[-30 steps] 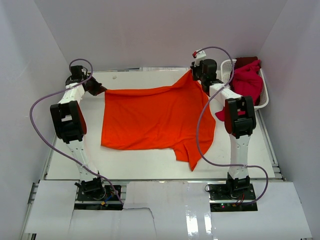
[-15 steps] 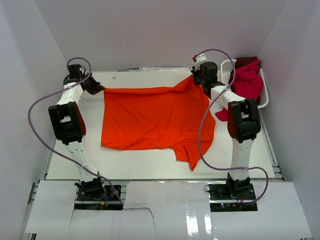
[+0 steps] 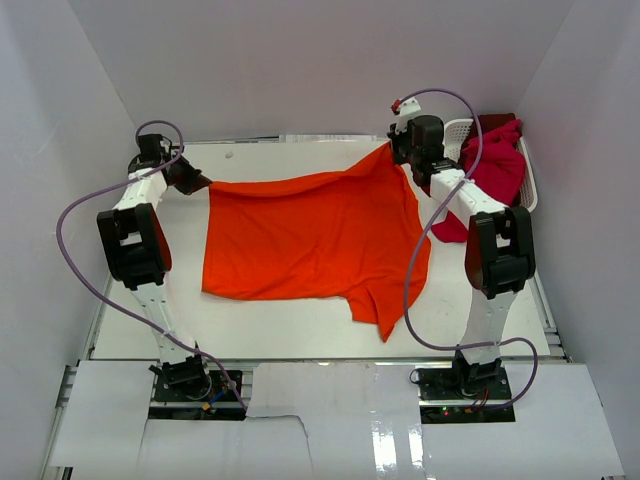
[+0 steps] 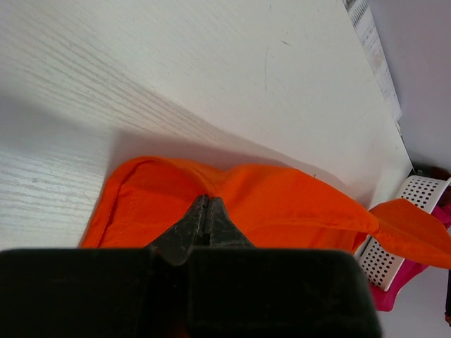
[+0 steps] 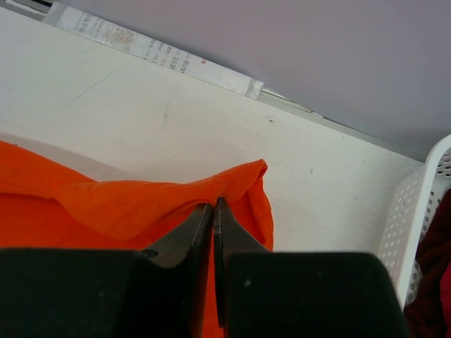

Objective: Fold and stack the t-shirts
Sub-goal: Fold the flattened tshirt in 1/3 of the way

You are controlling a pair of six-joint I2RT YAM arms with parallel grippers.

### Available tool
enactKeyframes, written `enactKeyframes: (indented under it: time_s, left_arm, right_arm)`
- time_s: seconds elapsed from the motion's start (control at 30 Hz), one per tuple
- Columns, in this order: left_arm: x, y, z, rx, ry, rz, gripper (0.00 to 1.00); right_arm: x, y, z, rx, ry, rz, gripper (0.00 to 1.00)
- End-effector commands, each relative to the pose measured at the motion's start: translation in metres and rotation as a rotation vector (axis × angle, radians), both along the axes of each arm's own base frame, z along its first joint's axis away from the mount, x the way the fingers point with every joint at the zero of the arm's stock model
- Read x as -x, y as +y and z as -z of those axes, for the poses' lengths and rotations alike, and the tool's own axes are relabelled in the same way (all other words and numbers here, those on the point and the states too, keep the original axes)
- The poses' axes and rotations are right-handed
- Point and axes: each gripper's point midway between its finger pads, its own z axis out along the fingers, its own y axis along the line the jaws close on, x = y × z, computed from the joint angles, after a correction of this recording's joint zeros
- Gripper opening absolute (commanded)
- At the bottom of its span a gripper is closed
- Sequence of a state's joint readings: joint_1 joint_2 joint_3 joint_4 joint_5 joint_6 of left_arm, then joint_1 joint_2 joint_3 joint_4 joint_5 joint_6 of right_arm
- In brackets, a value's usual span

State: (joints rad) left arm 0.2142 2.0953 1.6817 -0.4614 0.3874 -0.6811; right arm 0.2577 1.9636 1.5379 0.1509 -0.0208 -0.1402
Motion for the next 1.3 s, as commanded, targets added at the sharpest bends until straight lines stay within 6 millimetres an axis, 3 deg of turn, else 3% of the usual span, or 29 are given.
enactKeyframes:
  time_s: [0.0,0.67,1.27]
  left_arm:
    - [0.000,-0.001,-0.043,-0.004,-0.101,0.011,0.00]
    - [0.012,-0.001,-0.054,-0.024,-0.114,0.015,0.00]
    - [0.033,-0.001,-0.045,-0.024,-0.094,0.024,0.00]
  right_arm:
    - [0.009,-0.003,-0.030,-0.007,-0.049,0.012,0.08]
    - [0.041,-0.007,-0.021,0.020,0.010,0.032,0.08]
    - [0.073,-0.005,-0.023,0.038,0.040,0.028,0.08]
